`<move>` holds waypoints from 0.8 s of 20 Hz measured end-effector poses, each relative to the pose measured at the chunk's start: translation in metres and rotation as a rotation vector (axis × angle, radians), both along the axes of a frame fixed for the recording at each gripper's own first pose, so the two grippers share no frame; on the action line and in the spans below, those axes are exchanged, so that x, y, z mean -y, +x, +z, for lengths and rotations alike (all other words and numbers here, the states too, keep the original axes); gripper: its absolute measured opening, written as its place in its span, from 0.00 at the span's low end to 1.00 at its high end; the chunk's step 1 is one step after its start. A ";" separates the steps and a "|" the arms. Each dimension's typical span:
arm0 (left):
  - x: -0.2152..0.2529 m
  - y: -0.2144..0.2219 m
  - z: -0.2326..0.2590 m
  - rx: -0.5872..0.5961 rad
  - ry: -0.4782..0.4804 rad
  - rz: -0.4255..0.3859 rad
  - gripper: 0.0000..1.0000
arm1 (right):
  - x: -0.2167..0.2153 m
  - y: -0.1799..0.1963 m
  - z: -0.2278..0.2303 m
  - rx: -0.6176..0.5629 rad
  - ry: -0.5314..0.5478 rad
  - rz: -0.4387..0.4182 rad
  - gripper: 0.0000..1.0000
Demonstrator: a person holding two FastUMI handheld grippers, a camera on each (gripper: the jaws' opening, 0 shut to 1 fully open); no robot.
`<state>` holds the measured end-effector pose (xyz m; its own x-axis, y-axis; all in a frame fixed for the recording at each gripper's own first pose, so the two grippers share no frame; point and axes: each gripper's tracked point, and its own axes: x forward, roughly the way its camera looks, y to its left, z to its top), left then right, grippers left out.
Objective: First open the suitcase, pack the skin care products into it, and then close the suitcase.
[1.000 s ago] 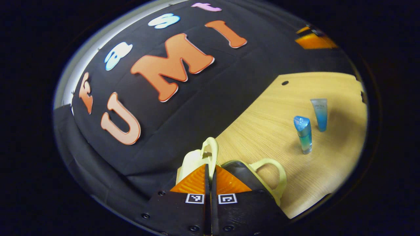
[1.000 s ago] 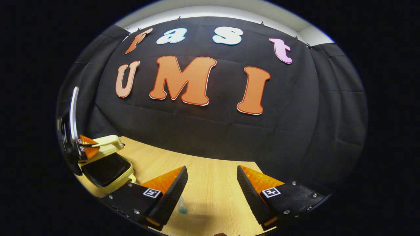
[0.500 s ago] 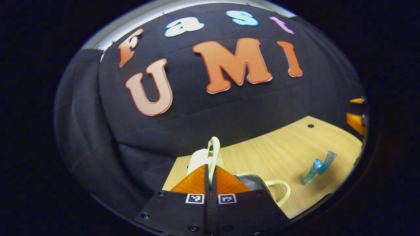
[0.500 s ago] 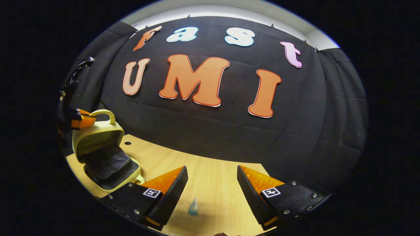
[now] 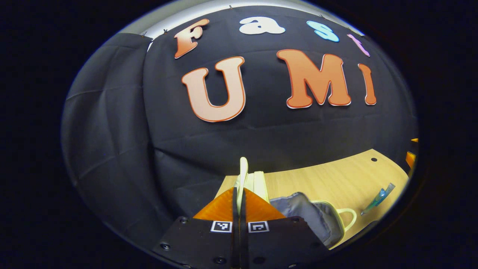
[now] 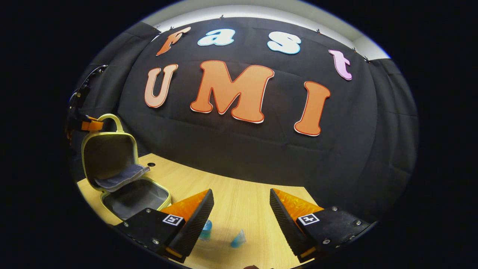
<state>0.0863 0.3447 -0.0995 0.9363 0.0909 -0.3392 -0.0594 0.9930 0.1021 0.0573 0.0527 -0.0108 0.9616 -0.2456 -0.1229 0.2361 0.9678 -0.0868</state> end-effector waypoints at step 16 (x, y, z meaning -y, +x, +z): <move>-0.166 -0.003 -0.147 -0.242 -0.069 0.195 0.01 | -0.043 0.009 -0.003 -0.057 -0.010 -0.033 0.95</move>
<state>0.0831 0.5111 -0.2465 0.7949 0.2302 -0.5614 -0.2319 0.9703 0.0695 0.0661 0.0954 -0.0136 0.9446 -0.2781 -0.1745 0.2619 0.9587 -0.1107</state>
